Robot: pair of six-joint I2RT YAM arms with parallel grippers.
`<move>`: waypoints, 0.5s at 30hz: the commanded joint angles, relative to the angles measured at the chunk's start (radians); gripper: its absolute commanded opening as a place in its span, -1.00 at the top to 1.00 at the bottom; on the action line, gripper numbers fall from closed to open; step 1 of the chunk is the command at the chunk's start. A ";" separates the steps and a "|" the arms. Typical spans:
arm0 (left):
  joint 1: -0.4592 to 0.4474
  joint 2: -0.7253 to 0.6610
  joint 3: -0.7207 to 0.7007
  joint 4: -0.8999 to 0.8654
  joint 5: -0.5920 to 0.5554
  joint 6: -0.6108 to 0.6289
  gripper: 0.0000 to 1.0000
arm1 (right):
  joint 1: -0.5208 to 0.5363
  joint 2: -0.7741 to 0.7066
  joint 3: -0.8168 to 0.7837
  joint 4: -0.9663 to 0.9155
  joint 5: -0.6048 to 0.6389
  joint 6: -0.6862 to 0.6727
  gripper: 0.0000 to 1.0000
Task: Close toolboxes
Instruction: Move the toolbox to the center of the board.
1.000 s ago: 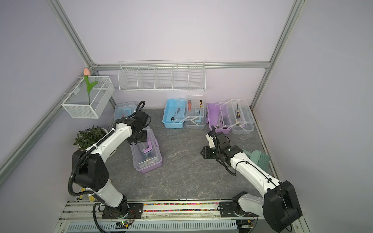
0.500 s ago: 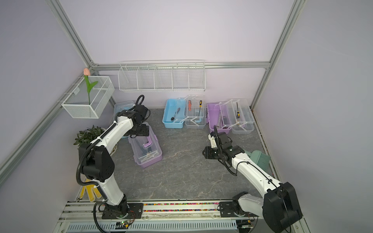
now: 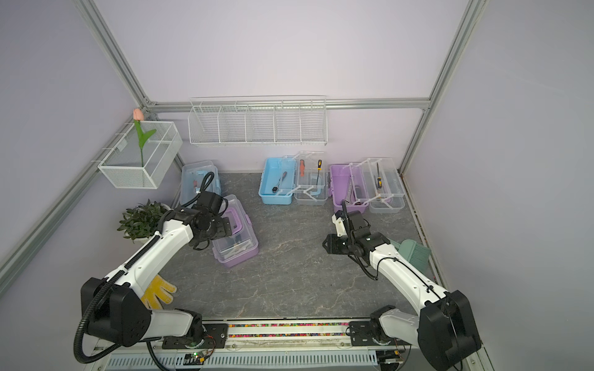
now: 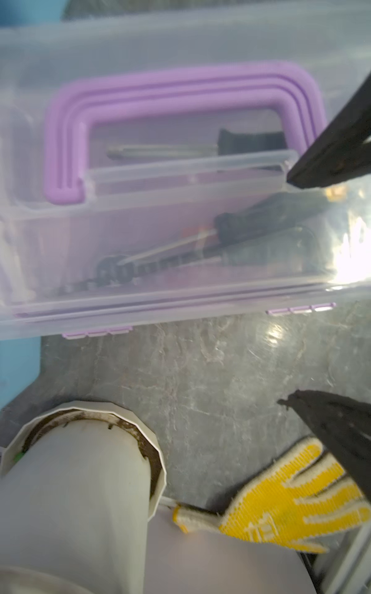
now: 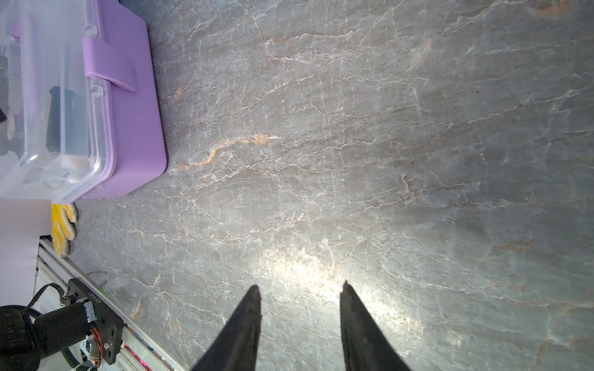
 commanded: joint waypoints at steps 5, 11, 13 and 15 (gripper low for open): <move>0.014 0.035 -0.016 0.076 0.051 -0.071 -0.97 | -0.005 -0.035 -0.024 -0.016 -0.009 -0.022 0.15; 0.043 0.095 -0.015 0.098 0.054 -0.065 -0.97 | -0.005 -0.033 -0.027 -0.018 -0.007 -0.026 0.15; 0.042 0.105 -0.023 0.097 0.054 -0.060 -0.97 | -0.006 -0.034 -0.028 -0.018 -0.006 -0.028 0.15; 0.041 0.107 -0.031 0.090 0.061 -0.054 -0.94 | -0.008 -0.032 -0.028 -0.018 -0.004 -0.028 0.15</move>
